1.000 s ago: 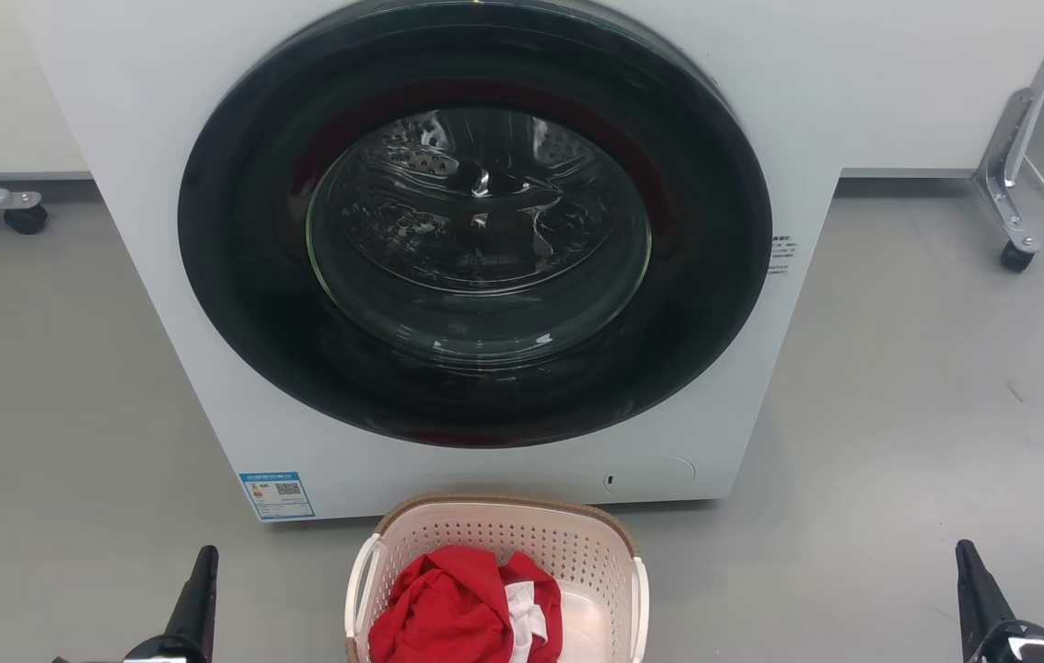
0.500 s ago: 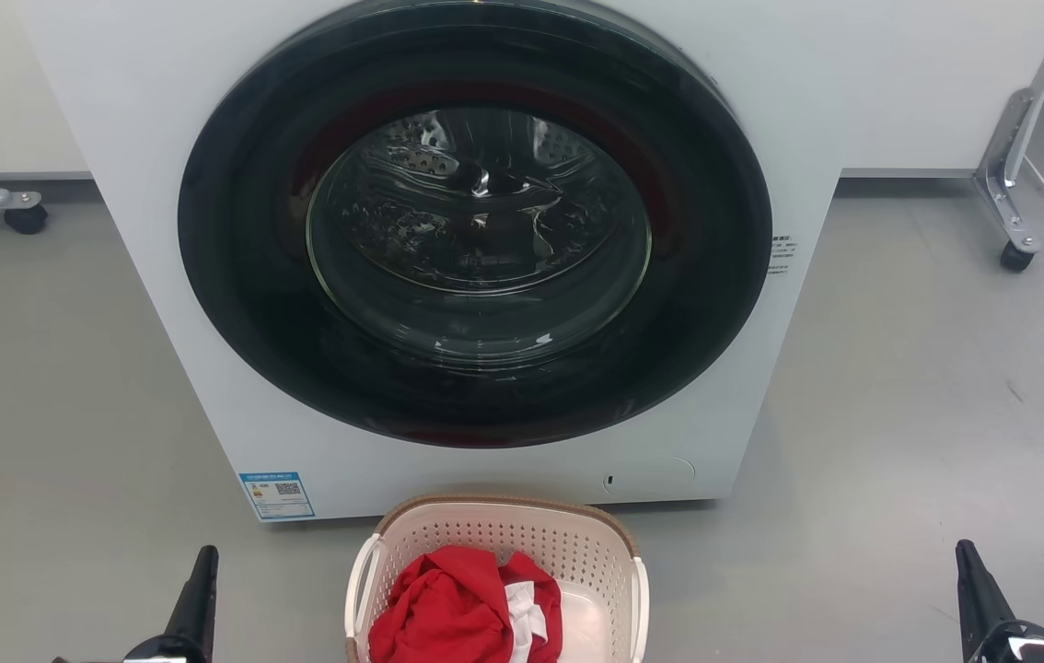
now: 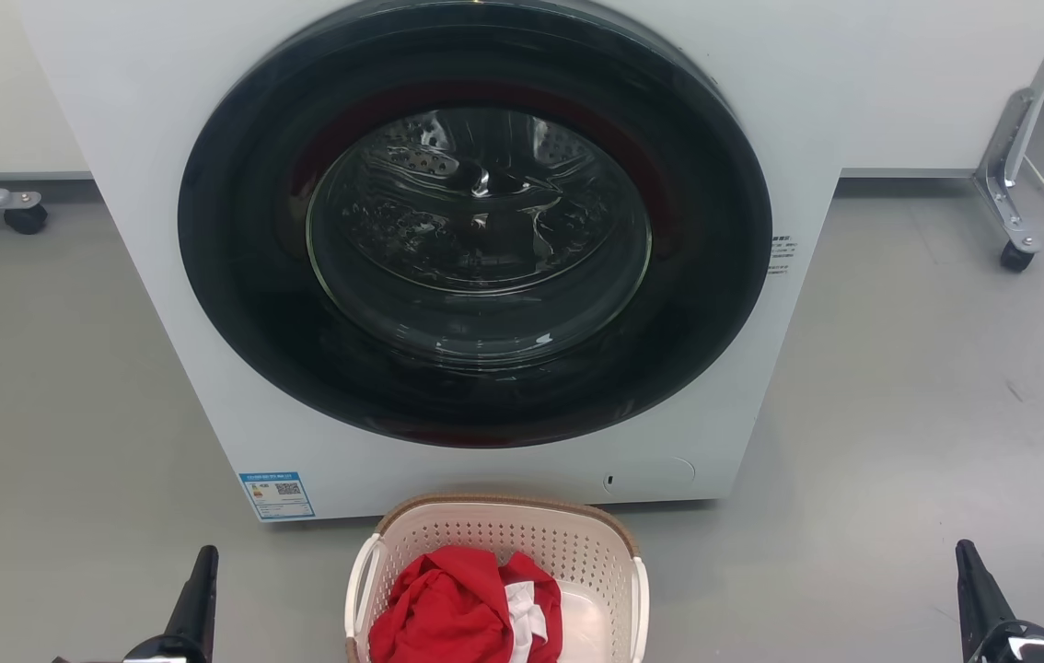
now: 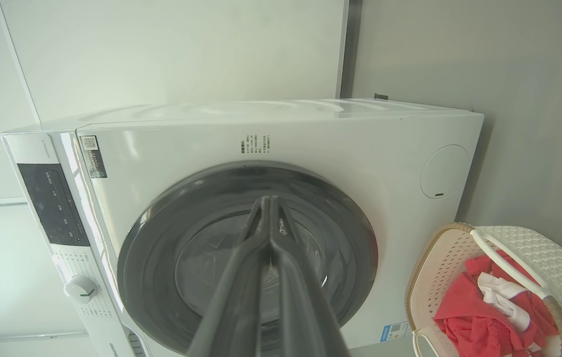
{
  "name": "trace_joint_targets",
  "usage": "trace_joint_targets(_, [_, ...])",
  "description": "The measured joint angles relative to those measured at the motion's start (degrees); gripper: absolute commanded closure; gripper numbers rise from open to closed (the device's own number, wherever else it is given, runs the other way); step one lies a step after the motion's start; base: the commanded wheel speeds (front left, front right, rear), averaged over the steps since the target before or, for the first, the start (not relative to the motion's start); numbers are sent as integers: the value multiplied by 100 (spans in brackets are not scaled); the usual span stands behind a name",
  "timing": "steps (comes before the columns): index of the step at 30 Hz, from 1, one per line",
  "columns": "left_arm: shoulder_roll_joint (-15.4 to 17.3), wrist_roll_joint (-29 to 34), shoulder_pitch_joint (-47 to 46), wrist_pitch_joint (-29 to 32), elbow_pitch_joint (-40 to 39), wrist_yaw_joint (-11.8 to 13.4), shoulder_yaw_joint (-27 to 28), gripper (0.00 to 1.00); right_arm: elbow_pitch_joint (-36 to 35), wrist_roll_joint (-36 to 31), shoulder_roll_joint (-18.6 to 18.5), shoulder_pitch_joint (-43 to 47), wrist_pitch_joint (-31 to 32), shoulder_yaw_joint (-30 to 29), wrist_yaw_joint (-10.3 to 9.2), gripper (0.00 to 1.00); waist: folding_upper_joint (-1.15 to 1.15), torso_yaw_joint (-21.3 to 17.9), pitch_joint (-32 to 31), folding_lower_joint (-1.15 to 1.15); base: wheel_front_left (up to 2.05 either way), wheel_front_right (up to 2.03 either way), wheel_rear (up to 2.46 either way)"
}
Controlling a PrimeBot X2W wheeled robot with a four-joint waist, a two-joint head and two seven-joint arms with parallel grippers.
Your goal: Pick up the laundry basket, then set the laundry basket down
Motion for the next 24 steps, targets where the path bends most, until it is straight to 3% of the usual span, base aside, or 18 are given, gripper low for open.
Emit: trace_joint_targets(24, [0,0,0,0,0,0,0,100,-1,0,0,0,0,0,0,100,0,0,0,0,0,0,0])
